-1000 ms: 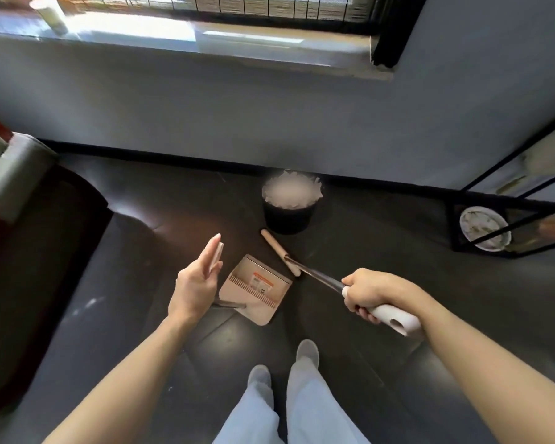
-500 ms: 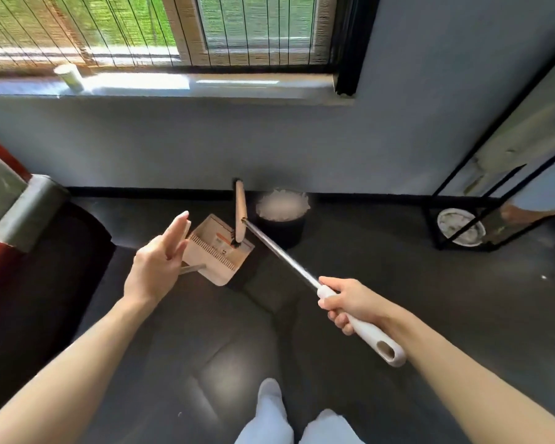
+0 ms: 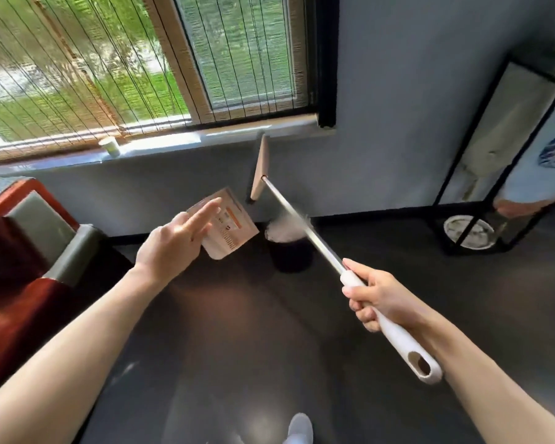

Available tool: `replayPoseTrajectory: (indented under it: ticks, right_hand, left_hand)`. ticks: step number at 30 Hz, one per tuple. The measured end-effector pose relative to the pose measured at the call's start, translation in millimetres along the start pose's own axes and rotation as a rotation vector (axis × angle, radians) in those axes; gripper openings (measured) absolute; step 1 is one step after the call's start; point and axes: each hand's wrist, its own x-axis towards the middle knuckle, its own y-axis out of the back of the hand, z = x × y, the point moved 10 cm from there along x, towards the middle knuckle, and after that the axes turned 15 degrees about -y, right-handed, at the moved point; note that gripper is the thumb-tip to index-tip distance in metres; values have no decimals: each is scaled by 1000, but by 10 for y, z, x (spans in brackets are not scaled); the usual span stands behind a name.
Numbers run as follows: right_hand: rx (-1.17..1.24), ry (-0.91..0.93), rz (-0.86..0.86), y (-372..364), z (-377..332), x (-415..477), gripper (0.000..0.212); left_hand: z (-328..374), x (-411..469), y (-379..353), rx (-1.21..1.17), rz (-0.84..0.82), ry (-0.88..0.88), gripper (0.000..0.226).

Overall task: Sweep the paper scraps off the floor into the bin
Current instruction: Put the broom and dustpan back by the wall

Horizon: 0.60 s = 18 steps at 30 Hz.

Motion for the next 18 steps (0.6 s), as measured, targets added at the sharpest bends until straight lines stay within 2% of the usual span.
replayPoseTrajectory:
  ticks: [2, 7, 11, 14, 16, 18]
  right_hand:
    - [32, 21, 21, 89, -5, -92, 68]
    - [149, 50, 58, 272, -28, -212, 68]
    - [236, 34, 80, 423, 38, -227, 68]
    - [266, 15, 108, 541, 138, -235, 68]
    - [289, 1, 130, 628, 197, -247, 68]
    - [300, -19, 151, 699, 257, -251, 67]
  left_hand:
    - [174, 173, -50, 77, -47, -148, 48]
    - [554, 400, -472, 81, -169, -437, 76]
    - [974, 406, -978, 85, -354, -688, 61]
    - [1297, 362, -1343, 170, -422, -909, 49]
    - [1426, 336, -1548, 167, -507, -995, 65]
    - [1516, 303, -1643, 152, -588, -1059, 71]
